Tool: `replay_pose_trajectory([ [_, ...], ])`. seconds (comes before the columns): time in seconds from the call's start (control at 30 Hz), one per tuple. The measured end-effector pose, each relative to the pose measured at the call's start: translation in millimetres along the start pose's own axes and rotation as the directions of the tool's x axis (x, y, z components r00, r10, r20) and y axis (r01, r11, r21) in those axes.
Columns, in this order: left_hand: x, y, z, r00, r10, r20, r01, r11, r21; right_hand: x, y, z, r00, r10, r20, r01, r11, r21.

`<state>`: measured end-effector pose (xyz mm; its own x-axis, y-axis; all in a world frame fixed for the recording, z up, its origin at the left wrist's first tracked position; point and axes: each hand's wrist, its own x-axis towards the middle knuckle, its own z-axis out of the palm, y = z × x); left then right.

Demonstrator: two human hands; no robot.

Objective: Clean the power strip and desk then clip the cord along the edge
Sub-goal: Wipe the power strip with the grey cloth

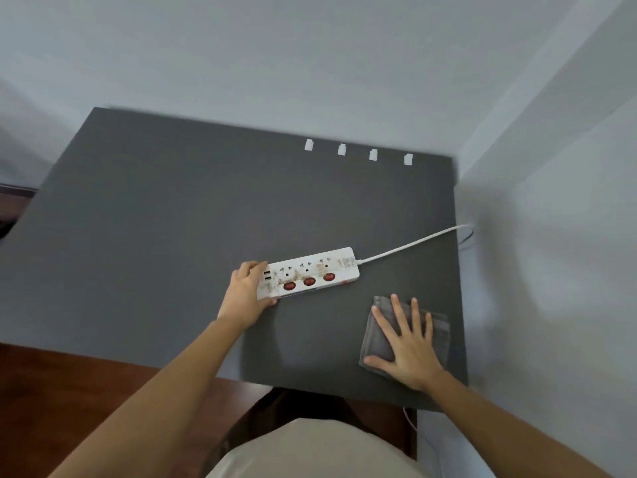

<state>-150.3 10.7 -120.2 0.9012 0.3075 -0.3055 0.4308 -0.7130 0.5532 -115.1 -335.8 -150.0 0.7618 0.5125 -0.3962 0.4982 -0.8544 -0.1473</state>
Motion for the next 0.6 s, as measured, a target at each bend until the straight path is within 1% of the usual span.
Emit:
replay_pose_trajectory([
  [0.1,7.5,2.5,0.5,1.0,0.018,-0.001,-0.018,0.999,-0.046,6.0,0.1,4.9,0.997,0.065,-0.052,-0.062,0.997,0.048],
  [0.13,9.7,2.9,0.9,1.0,0.021,-0.001,-0.021,0.998,-0.064,9.7,-2.2,6.1,0.993,0.087,-0.083,-0.078,0.992,0.1],
  [0.2,13.0,3.2,1.6,1.0,0.029,0.0,-0.029,0.995,-0.096,17.0,-7.2,10.2,0.967,0.145,-0.209,-0.087,0.96,0.265],
  [0.27,15.3,2.6,3.5,0.999,0.043,-0.001,-0.042,0.992,-0.117,22.7,-14.0,0.7,0.911,0.297,-0.287,-0.122,0.857,0.5],
  [0.3,15.6,2.0,4.6,0.999,0.047,-0.001,-0.047,0.991,-0.125,27.2,-17.4,-7.9,0.871,0.37,-0.325,-0.119,0.799,0.59],
  [0.33,15.5,1.4,5.6,0.999,0.049,-0.001,-0.049,0.99,-0.132,33.8,-21.3,-18.0,0.826,0.414,-0.382,-0.089,0.765,0.638],
  [0.37,15.4,1.1,5.9,0.999,0.051,-0.005,-0.051,0.989,-0.137,42.1,-26.8,-30.9,0.79,0.427,-0.441,-0.048,0.759,0.649],
  [0.4,15.8,1.0,5.7,0.999,0.053,-0.011,-0.053,0.989,-0.138,53.1,-33.3,-44.3,0.77,0.412,-0.488,-0.005,0.768,0.64],
  [0.43,16.6,1.2,5.2,0.998,0.053,-0.014,-0.055,0.989,-0.137,65.3,-39.7,-56.8,0.767,0.376,-0.519,0.035,0.784,0.62],
  [0.47,17.3,1.6,4.5,0.999,0.051,-0.015,-0.053,0.989,-0.136,78.6,-44.7,-65.8,0.783,0.32,-0.534,0.073,0.805,0.589],
  [0.5,17.7,2.4,3.7,0.999,0.047,-0.015,-0.048,0.99,-0.134,92.1,-48.9,-71.5,0.816,0.249,-0.521,0.102,0.825,0.555],
  [0.57,17.4,5.4,2.4,0.999,0.035,-0.008,-0.036,0.991,-0.13,113.8,-54.8,-73.1,0.912,0.101,-0.397,0.117,0.865,0.489],
  [0.6,17.4,6.5,1.8,1.0,0.03,-0.003,-0.03,0.991,-0.13,120.2,-56.4,-68.5,0.946,0.041,-0.322,0.109,0.893,0.436],
])
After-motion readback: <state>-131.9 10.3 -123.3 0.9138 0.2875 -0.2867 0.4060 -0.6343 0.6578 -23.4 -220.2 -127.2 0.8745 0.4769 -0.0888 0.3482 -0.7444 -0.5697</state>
